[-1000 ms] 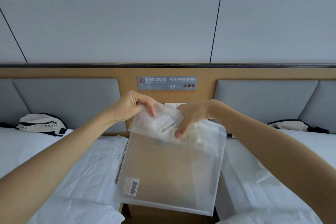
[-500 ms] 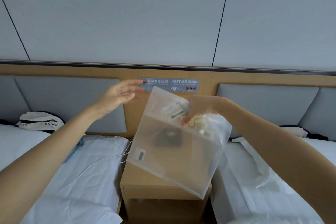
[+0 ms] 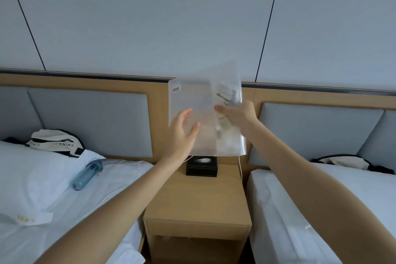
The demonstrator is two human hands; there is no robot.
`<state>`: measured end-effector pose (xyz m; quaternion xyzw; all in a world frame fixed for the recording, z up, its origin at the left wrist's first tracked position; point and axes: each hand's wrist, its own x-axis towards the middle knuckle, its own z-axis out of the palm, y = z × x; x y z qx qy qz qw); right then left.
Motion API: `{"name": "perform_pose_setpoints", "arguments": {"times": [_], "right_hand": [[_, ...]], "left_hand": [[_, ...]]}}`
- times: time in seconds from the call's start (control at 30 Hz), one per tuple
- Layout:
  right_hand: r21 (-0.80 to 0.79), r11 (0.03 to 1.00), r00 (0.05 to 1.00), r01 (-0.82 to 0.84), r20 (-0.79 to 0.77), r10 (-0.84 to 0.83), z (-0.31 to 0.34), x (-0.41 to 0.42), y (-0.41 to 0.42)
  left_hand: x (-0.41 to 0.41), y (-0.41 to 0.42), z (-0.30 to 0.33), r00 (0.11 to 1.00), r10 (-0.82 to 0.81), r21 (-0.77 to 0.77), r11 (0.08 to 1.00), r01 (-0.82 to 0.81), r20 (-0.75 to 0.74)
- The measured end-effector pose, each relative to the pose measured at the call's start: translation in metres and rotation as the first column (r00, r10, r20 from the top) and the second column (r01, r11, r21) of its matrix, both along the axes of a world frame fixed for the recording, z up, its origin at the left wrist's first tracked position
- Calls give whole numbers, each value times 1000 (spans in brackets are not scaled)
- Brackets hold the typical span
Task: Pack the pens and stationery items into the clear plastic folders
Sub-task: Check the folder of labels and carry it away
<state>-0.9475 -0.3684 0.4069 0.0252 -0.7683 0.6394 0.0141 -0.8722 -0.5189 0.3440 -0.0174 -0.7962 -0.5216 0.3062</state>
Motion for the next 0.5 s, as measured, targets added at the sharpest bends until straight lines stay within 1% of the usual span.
{"name": "perform_pose_setpoints", "arguments": {"times": [0.13,0.3,0.4,0.43,0.5], "right_hand": [[-211,977,1000,16,-19,-21,-9,9,-9],[-442,897,998,35,60,-9,-15,15,-18],[-600,800,996,-22,57,70,-17,21,-25],[-641,766,994,-51,42,101,-18,23,-26],[-688,717,989,-108,-4,145,-17,28,-29]], "left_hand": [[-1,10,-1,1000,1,-36,999,-2,-17],[3,14,9,997,8,-106,994,-17,-80],[0,14,9,996,13,-172,985,-27,-85],[0,14,9,998,12,-173,985,-24,-65],[0,12,10,1000,-17,-118,993,15,-10]]}}
